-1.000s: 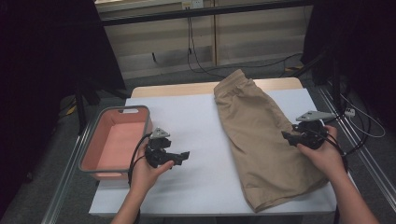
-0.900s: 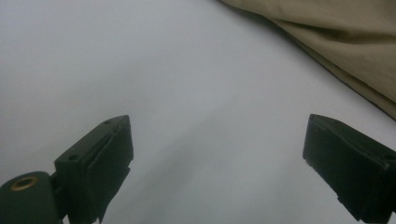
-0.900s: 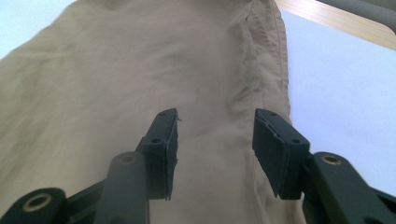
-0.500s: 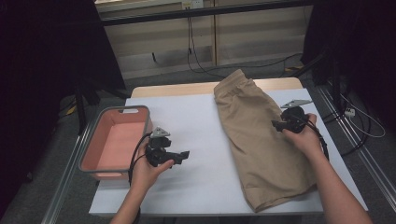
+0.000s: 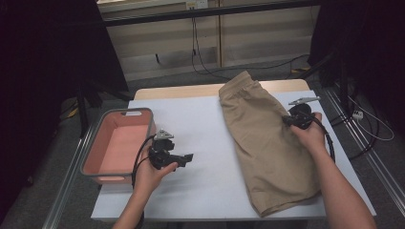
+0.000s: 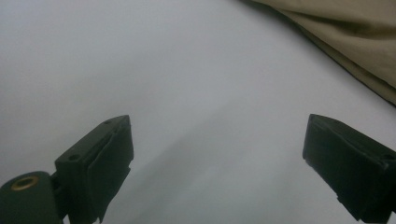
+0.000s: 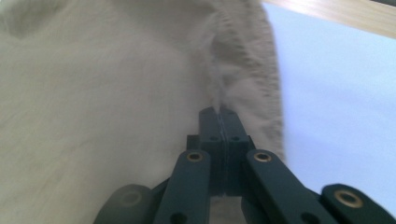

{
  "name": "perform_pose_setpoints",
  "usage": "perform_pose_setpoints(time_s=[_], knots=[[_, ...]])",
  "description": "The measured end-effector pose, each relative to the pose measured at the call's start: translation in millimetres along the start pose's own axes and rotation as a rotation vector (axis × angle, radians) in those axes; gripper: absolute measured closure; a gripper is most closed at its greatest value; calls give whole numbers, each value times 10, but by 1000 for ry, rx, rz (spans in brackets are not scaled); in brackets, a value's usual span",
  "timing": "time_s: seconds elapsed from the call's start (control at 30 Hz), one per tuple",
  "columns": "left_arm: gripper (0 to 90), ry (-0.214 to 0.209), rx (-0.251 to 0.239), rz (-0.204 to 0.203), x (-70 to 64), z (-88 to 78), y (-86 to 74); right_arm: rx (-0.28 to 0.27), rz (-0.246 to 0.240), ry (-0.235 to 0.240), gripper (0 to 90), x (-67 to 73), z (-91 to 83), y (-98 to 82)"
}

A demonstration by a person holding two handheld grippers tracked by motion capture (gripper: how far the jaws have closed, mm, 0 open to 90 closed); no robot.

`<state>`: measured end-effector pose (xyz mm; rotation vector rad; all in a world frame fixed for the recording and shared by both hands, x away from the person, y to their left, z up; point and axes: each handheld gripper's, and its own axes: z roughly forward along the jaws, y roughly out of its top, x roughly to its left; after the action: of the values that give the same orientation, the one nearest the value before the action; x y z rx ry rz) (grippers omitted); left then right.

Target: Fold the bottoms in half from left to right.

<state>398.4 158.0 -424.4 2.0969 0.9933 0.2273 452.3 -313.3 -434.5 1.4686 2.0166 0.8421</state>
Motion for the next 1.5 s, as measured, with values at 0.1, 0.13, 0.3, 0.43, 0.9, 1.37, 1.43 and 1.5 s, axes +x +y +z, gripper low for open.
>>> perform_pose_setpoints(time_s=[0.1,0.13,0.3,0.43,0.9,1.37,1.43,1.5], knots=[[86,4,-2,1,3,-4,2,-1,39,-29,900,-133,-20,-8],[87,4,-3,-1,5,-8,4,9,49,-43,900,-168,-16,-20],[87,3,-4,-2,25,-23,5,53,95,-42,900,-231,64,-94],[88,2,-9,-2,31,-36,4,62,56,-66,900,-194,67,-90],[87,-21,-17,3,24,-52,4,58,-19,-29,397,177,-156,-42],[88,-31,-19,15,-30,-37,9,-47,-49,109,193,847,-441,-1],[88,-32,-8,19,-27,-34,4,-57,-66,121,195,960,-430,20],[87,-34,-10,16,-18,-34,3,-55,-82,140,204,1070,-394,39]])
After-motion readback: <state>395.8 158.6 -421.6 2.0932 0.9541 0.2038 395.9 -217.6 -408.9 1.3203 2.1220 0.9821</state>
